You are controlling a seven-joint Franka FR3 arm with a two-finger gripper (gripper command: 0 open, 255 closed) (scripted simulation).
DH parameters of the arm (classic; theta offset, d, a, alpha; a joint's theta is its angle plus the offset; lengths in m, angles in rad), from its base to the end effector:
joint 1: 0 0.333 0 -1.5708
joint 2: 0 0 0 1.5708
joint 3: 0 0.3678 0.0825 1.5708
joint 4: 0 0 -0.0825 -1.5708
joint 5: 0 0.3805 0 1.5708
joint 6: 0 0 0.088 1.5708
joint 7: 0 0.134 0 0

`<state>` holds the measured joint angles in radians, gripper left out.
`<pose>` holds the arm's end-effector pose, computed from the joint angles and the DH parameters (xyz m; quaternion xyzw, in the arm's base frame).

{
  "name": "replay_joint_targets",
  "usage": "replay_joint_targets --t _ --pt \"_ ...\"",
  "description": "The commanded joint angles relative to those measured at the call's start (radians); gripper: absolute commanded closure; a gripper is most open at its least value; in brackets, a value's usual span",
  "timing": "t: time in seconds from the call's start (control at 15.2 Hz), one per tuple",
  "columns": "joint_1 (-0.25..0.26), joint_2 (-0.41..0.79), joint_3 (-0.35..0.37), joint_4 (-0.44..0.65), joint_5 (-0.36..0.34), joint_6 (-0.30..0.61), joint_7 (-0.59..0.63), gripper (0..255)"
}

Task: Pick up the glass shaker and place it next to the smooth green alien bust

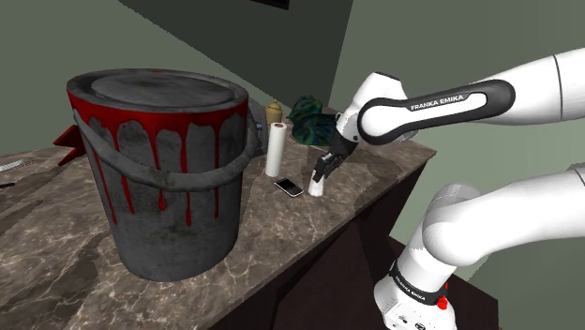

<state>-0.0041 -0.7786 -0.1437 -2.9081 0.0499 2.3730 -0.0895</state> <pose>0.2826 -0.0367 0.4105 -0.9901 0.0302 -0.1241 0.0574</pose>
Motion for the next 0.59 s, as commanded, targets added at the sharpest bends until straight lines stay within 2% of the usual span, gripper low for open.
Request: replay_joint_targets --t 0.0,0.53 --pt "-0.001 -0.015 0.004 0.019 -0.001 -0.035 0.005 255" --pt "-0.005 -0.062 0.016 0.104 -0.004 -0.166 0.021 255"
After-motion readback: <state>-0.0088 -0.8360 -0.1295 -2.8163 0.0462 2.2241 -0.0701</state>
